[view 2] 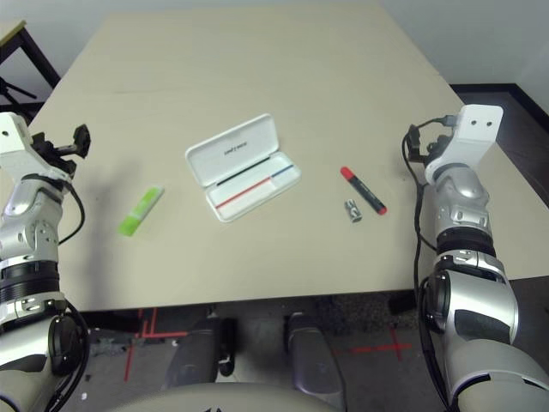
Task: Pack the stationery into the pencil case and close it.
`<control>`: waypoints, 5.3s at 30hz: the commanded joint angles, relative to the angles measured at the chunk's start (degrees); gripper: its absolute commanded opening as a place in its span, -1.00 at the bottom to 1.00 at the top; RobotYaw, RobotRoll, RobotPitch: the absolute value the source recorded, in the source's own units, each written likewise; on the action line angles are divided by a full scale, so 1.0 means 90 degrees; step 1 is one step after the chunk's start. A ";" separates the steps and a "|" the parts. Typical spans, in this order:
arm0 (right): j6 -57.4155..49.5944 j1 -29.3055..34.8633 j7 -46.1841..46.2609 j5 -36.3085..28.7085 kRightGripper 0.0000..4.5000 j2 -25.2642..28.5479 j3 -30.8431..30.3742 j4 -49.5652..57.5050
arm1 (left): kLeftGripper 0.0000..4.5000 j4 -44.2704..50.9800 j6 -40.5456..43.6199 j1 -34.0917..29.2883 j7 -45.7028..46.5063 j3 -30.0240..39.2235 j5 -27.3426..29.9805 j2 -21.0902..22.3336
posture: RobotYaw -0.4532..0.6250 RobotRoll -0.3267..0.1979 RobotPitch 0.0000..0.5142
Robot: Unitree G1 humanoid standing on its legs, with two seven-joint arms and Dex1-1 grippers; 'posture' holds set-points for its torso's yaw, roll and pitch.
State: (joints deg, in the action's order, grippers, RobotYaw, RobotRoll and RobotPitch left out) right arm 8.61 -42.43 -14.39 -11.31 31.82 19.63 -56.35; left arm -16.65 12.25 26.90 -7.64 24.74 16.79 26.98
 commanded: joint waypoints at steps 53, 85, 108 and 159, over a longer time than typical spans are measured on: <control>-0.2320 0.1275 -0.4540 -0.0255 1.00 0.0823 -0.1562 0.3534 | 0.98 0.4783 0.5000 -0.0797 -0.2144 -0.4000 0.1576 0.1016 | -0.18 0.25 -0.45; -0.2775 0.1904 -0.4118 -0.0423 1.00 0.1098 -0.1225 0.4417 | 0.72 0.3217 0.3673 -0.0359 -0.3515 -0.5204 -0.0232 0.0552 | -0.35 0.25 -0.38; -0.2840 0.2003 -0.4118 -0.0506 1.00 0.1046 -0.1313 0.4493 | -0.98 0.3662 0.2655 -0.0206 -0.4383 -0.5119 -0.0758 0.1269 | -0.34 0.25 -0.37; -0.3483 0.2504 -0.5674 -0.0906 1.00 0.1558 -0.1759 0.5499 | 0.99 0.4741 0.1418 -0.1429 -0.5777 -0.3897 -0.0469 0.2228 | -0.27 0.25 -0.45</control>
State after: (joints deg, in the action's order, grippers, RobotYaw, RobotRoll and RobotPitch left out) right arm -22.79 -19.65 -64.92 -19.21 46.03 4.41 -7.01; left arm 24.32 23.91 14.68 -59.88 -11.57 11.28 46.36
